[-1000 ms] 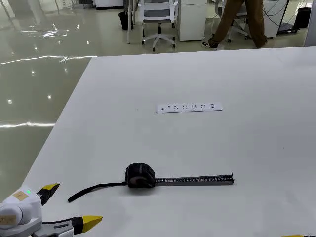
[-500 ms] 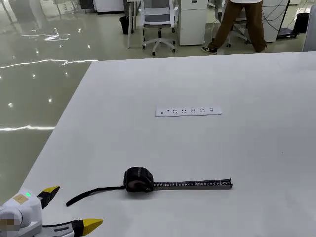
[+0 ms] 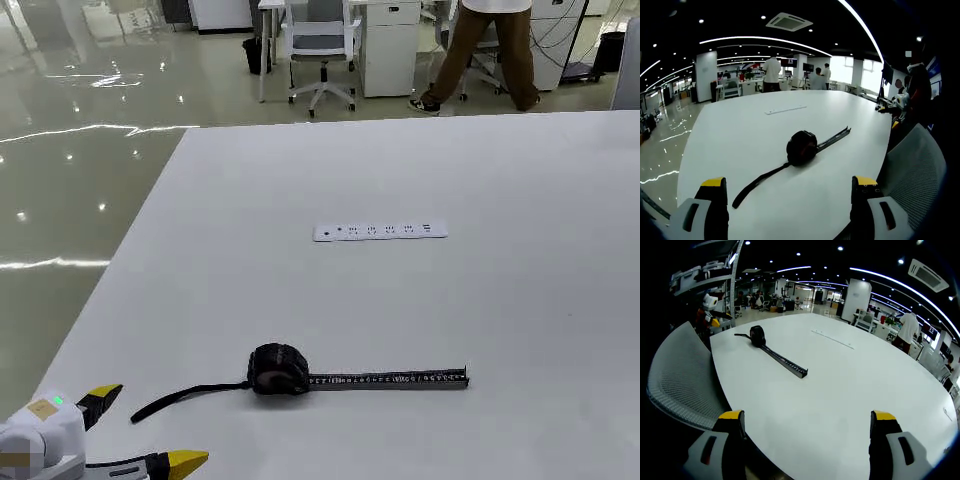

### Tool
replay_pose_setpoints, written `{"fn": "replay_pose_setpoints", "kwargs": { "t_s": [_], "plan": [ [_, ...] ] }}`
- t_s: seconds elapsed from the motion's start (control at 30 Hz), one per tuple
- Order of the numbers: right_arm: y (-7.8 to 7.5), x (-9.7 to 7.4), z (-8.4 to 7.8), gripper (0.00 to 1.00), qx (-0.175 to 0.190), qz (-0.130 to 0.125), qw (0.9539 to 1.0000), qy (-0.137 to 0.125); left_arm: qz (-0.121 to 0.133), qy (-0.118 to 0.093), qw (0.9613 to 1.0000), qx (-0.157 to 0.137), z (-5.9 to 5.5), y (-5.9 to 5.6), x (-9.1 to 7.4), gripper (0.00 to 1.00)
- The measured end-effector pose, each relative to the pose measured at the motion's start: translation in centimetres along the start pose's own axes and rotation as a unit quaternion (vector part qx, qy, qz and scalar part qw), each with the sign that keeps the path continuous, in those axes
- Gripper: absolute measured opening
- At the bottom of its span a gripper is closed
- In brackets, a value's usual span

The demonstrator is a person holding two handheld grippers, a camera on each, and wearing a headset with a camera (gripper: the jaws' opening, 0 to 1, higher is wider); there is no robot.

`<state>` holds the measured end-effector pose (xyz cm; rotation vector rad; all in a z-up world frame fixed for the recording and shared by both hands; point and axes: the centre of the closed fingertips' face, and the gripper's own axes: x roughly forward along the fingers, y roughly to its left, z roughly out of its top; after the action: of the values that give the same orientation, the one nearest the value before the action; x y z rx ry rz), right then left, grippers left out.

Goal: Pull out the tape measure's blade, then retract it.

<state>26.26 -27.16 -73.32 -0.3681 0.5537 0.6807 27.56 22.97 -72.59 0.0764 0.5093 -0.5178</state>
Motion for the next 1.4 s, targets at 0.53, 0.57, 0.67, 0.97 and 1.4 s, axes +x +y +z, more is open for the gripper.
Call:
{"fn": "replay_pose_setpoints", "kwargs": {
  "t_s": [0.53,0.57,0.67,0.97,1.4],
  "plan": [
    [0.1,0.6,0.2,1.0,-0.009,0.008,0.9999,0.004,-0.003,0.0,0.9999,-0.011,0.5,-0.8,1.0,1.0],
    [0.1,0.8,0.3,1.0,-0.014,0.01,0.9998,0.005,-0.004,0.0,0.9999,-0.013,0.6,-0.8,1.3,1.0],
    [0.0,1.2,1.0,1.0,-0.029,0.015,0.9994,0.008,-0.005,0.0,0.9999,-0.015,0.9,-1.1,2.1,1.0],
    [-0.7,3.2,3.6,1.0,-0.071,0.043,0.9965,0.011,-0.007,0.0,0.9997,-0.022,2.4,-3.3,6.0,1.0],
    [-0.2,7.5,5.8,0.99,-0.146,0.113,0.9818,0.043,0.041,0.0,0.9982,-0.043,3.8,-4.2,10.4,0.98]
  ]
}}
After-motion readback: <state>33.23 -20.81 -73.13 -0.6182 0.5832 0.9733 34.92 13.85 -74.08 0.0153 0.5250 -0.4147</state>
